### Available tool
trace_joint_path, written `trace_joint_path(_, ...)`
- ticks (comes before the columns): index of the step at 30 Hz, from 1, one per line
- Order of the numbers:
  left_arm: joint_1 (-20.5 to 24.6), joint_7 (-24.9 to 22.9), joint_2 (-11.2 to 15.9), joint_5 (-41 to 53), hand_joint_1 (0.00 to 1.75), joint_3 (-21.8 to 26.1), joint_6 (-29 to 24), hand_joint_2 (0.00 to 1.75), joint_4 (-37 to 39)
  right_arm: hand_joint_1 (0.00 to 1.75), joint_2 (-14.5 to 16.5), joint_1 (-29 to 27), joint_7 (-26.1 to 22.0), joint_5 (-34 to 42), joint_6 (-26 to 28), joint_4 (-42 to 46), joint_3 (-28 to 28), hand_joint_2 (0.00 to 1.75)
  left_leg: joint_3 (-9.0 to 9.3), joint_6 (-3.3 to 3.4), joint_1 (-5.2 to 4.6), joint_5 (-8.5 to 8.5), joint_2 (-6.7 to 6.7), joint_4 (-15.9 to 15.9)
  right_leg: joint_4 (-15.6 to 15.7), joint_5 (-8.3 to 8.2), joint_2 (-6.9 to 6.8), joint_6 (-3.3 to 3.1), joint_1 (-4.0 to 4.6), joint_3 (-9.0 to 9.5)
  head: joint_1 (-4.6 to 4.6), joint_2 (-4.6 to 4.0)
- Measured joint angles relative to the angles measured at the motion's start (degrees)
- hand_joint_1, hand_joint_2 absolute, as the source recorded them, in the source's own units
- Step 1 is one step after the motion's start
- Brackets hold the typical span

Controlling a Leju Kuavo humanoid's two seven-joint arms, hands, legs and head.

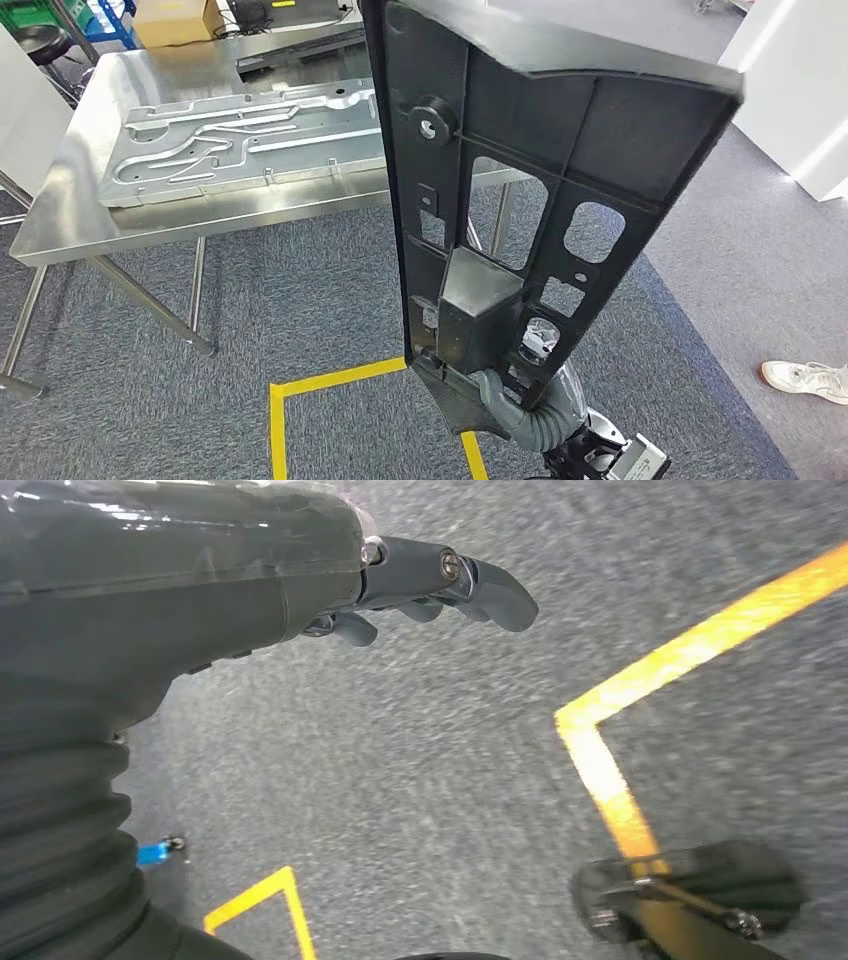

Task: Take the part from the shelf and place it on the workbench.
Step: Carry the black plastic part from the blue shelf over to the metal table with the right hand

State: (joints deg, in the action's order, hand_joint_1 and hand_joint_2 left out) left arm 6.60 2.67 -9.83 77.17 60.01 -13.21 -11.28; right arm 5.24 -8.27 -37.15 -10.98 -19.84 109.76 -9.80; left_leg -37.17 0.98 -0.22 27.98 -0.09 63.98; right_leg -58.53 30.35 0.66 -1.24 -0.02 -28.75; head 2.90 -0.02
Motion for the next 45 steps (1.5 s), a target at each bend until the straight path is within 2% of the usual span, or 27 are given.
trace_joint_path(2, 0.1, -0.1, 0.1, -0.3, 0.0, 0.0, 0.0, 1.75, 0.0, 1.75, 0.0, 0.3, 0.0, 0.2, -0.5, -0.2, 0.1, 1.75, 0.74, 0.8, -0.64, -2.9, -0.27, -3.9, 0.0, 0.76, 0.26, 0.56, 0.0, 0.84, 0.0, 0.0)
trace_joint_path(6, 0.4, 0.0, 0.0, -0.9, 0.0, 0.0, -0.1, 1.75, 0.0, 1.75, -0.1, 1.6, -0.1, 0.8, -0.9, -1.0, 0.3, 1.75, 3.57, 1.45, -0.36, -2.78, -0.45, -5.7, -2.2, 1.05, 0.2, 1.85, -0.04, 1.33, -0.01, 0.0)
trace_joint_path(8, 0.5, 0.2, 0.0, -1.1, 0.0, 0.0, -0.2, 1.75, 0.0, 1.75, -0.1, 2.4, -0.1, 0.9, -1.1, -1.4, 0.4, 1.75, 4.73, 1.7, -0.19, -2.4, -0.39, -6.2, -7.6, 2.76, -0.02, 2.43, -0.26, -1.85, -0.02, 0.0)
trace_joint_path(10, 0.4, 0.2, -0.1, -1.2, 0.0, 0.0, -0.2, 1.75, 0.0, 1.75, -0.1, 2.7, -0.1, 1.0, -1.2, -1.8, 0.4, 1.75, 5.39, 1.82, -0.15, -1.62, -0.41, -6.2, -13.6, 5.32, -0.09, 3.01, -0.63, -6.72, -0.02, 0.0)
trace_joint_path(11, 0.3, 0.2, -0.1, -1.2, 0.0, 0.0, -0.2, 1.75, 0.0, 1.75, -0.1, 2.8, -0.1, 1.0, -1.2, -2.1, 0.5, 1.75, 5.85, 1.76, -0.12, -1.15, -0.45, -6.2, -14.8, 5.84, -0.14, 3.24, -0.81, -8.47, -0.02, 0.0)
trace_joint_path(12, 0.2, 0.2, -0.2, -1.2, 0.0, 0.0, -0.2, 1.75, 0.0, 1.75, -0.1, 2.8, -0.1, 1.0, -1.2, -2.3, 0.5, 1.75, 6.45, 1.64, -0.05, -0.65, -0.49, -6.2, -14.2, 5.2, -0.22, 3.43, -0.97, -9.34, -0.02, 0.0)
trace_joint_path(13, 0.1, 0.2, -0.3, -1.2, 0.0, 0.0, -0.2, 1.75, 0.0, 1.75, -0.1, 2.8, -0.1, 1.0, -1.2, -2.5, 0.6, 1.75, 7.18, 1.46, 0.05, -0.11, -0.53, -6.2, -11.8, 3.35, -0.3, 3.57, -1.11, -9.3, -0.02, 0.0)
trace_joint_path(15, -0.1, 0.2, -0.4, -1.3, 0.0, 0.0, -0.2, 1.75, 0.0, 1.75, -0.1, 2.8, 0.0, 1.1, -1.2, -2.8, 0.7, 1.75, 8.64, 0.89, 0.22, 1.08, -0.6, -6.1, -4.9, -2.19, -0.53, 3.56, -1.24, -7.94, -0.01, 0.0)
trace_joint_path(16, 0.0, 0.2, -0.4, -1.3, 0.0, 0.0, -0.2, 1.75, 0.0, 1.75, -0.1, 2.8, 0.1, 1.1, -1.2, -2.9, 0.7, 1.75, 9.1, 0.51, 0.25, 1.61, -0.65, -6.1, -2.6, -3.78, -0.64, 3.25, -1.12, -7.4, -0.03, 0.0)
trace_joint_path(17, 0.0, 0.1, -0.4, -1.4, 0.0, 0.0, -0.2, 1.75, 0.0, 1.75, -0.1, 2.9, 0.2, 1.1, -1.2, -3.1, 0.7, 1.75, 9.41, 0.07, 0.25, 2.1, -0.67, -6.2, -1.3, -4.86, -0.7, 2.82, -0.98, -7.1, -0.05, 0.0)
trace_joint_path(20, 0.2, -0.1, -0.4, -1.6, 0.0, 0.0, -0.3, 1.75, 0.0, 1.75, -0.1, 3.2, 0.5, 1.1, -1.2, -3.4, 0.8, 1.75, 9.68, -1.13, 0.26, 2.26, -0.62, -5.1, -0.8, -4.82, -0.64, 1.29, -0.87, -6.24, -0.09, 0.0)
trace_joint_path(22, 0.4, -0.1, -0.4, -1.6, 0.0, 0.0, -0.3, 1.75, 0.0, 1.75, -0.1, 3.6, 0.7, 0.9, -1.2, -3.5, 0.7, 1.75, 7.84, -1.58, 0.37, 2.44, -0.46, -1.2, -0.5, -4.32, -0.95, 0.53, -1.0, -5.24, -0.08, 0.0)
trace_joint_path(25, 0.7, 0.0, -0.4, -1.7, 0.0, 0.0, -0.2, 1.75, 0.0, 1.75, -0.1, 4.1, 1.1, 0.4, -1.0, -3.9, 0.6, 1.75, 1.08, -2.02, 0.44, 6.08, -0.3, 8.6, -0.3, -3.06, -1.88, 0.04, -0.9, -3.97, -0.07, 0.0)
trace_joint_path(27, 0.6, 0.0, -0.3, -1.7, 0.0, 0.0, -0.1, 1.75, 0.0, 1.75, -0.1, 4.2, 1.2, 0.3, -1.0, -4.2, 0.5, 1.75, -1.52, -2.0, 0.42, 7.21, -0.25, 10.1, -0.3, -2.02, -2.54, -0.04, -0.73, -2.8, -0.06, 0.0)
trace_joint_path(28, 0.4, 0.0, -0.3, -1.8, 0.0, 0.1, 0.0, 1.75, 0.0, 1.75, -0.1, 4.3, 1.2, 0.2, -1.0, -4.4, 0.4, 1.75, -1.51, -1.75, 0.37, 5.91, -0.12, 8.2, -0.3, -1.47, -2.88, -0.05, -0.63, -2.06, -0.06, 0.0)
trace_joint_path(29, 0.1, 0.0, -0.2, -1.9, 0.0, 0.1, 0.0, 1.75, 0.0, 1.75, -0.1, 4.3, 1.2, 0.2, -1.0, -4.5, 0.3, 1.75, -0.83, -1.28, 0.21, 3.38, 0.42, 4.9, -0.3, -0.89, -3.29, -0.02, -0.52, -1.29, -0.07, 0.0)
trace_joint_path(30, -0.1, 0.0, -0.1, -2.0, 0.0, 0.1, 0.0, 1.75, 0.0, 1.75, -0.1, 4.4, 1.2, 0.2, -1.0, -4.6, 0.2, 1.75, -0.01, -0.63, -0.11, 0.4, 1.53, 1.3, -0.2, -0.32, -3.76, 0.07, -0.41, -0.55, -0.07, 0.0)
trace_joint_path(31, -0.2, 0.0, -0.1, -2.1, 0.0, 0.2, 0.0, 1.75, 0.0, 1.75, -0.2, 4.4, 1.2, 0.1, -1.0, -4.7, 0.1, 1.75, 0.51, -0.1, -0.56, -1.32, 2.66, -1.5, -0.2, 0.2, -4.22, 0.27, -0.27, 0.05, -0.05, 0.0)
trace_joint_path(33, -0.2, 0.1, -0.1, -2.2, 0.0, 0.3, 0.0, 1.75, 0.0, 1.75, -0.2, 4.5, 1.3, 0.0, -1.0, -5.0, 0.0, 1.75, 0.96, 0.76, -1.11, -2.69, 3.83, -3.9, -0.1, 0.92, -5.24, 0.95, -0.03, 1.08, -0.02, 0.0)
trace_joint_path(35, -0.2, 0.1, -0.1, -2.2, 0.0, 0.3, 0.0, 1.75, 0.0, 1.75, -0.2, 4.7, 1.3, -0.1, -1.0, -5.1, -0.2, 1.75, 1.92, 1.17, -0.79, -2.71, 2.61, -4.6, -0.6, 1.06, -5.77, 1.64, 0.08, 2.06, 0.01, 0.0)
trace_joint_path(37, -0.2, 0.2, -0.1, -2.2, 0.0, 0.4, -0.1, 1.75, 0.0, 1.75, -0.2, 5.1, 1.4, -0.1, -1.0, -5.2, -0.3, 1.75, 3.38, 1.56, -0.36, -2.75, 1.23, -5.2, -3.1, 1.67, -3.99, 2.16, -0.11, 1.71, -0.01, 0.0)
trace_joint_path(39, -0.1, 0.2, -0.2, -2.2, 0.0, 0.4, -0.1, 1.75, 0.0, 1.75, -0.2, 5.4, 1.4, -0.1, -1.0, -5.4, -0.3, 1.75, 4.14, 1.84, -0.2, -2.46, -0.13, -5.3, -8.7, 4.1, -1.72, 2.65, -0.43, -1.68, -0.02, 0.0)
trace_joint_path(41, -0.2, 0.2, -0.2, -2.2, 0.0, 0.4, -0.1, 1.75, 0.0, 1.75, -0.3, 5.3, 1.3, -0.1, -0.9, -5.6, -0.3, 1.75, 4.44, 1.89, -0.17, -2.0, -1.65, -5.3, -14.4, 6.89, -1.15, 3.0, -0.62, -6.46, -0.02, 0.0)
trace_joint_path(42, -0.3, 0.2, -0.2, -2.2, 0.0, 0.5, -0.1, 1.75, 0.0, 1.75, -0.3, 5.2, 1.3, -0.1, -0.9, -5.8, -0.3, 1.75, 4.76, 1.85, -0.16, -1.68, -2.41, -5.3, -15.3, 7.31, -1.09, 3.09, -0.69, -8.08, -0.02, 0.0)
trace_joint_path(43, -0.4, 0.2, -0.2, -2.2, 0.0, 0.5, -0.1, 1.75, 0.0, 1.75, -0.3, 5.2, 1.3, -0.1, -0.9, -5.9, -0.3, 1.75, 5.23, 1.77, -0.15, -1.3, -3.19, -5.3, -14.5, 6.57, -0.98, 3.12, -0.73, -8.85, -0.02, 0.0)
trace_joint_path(44, -0.5, 0.2, -0.2, -2.2, 0.0, 0.5, -0.1, 1.75, 0.0, 1.75, -0.4, 5.2, 1.3, -0.1, -0.8, -6.0, -0.3, 1.75, 5.86, 1.68, -0.14, -0.86, -3.8, -5.3, -11.8, 4.44, -0.76, 3.04, -0.75, -8.77, -0.02, 0.0)
trace_joint_path(45, -0.6, 0.2, -0.2, -2.2, 0.0, 0.5, -0.1, 1.75, 0.0, 1.75, -0.4, 5.2, 1.3, 0.0, -0.8, -6.0, -0.3, 1.75, 6.35, 1.57, -0.13, -0.38, -4.32, -5.3, -8.2, 1.09, -0.45, 2.85, -0.75, -8.31, -0.02, 0.0)
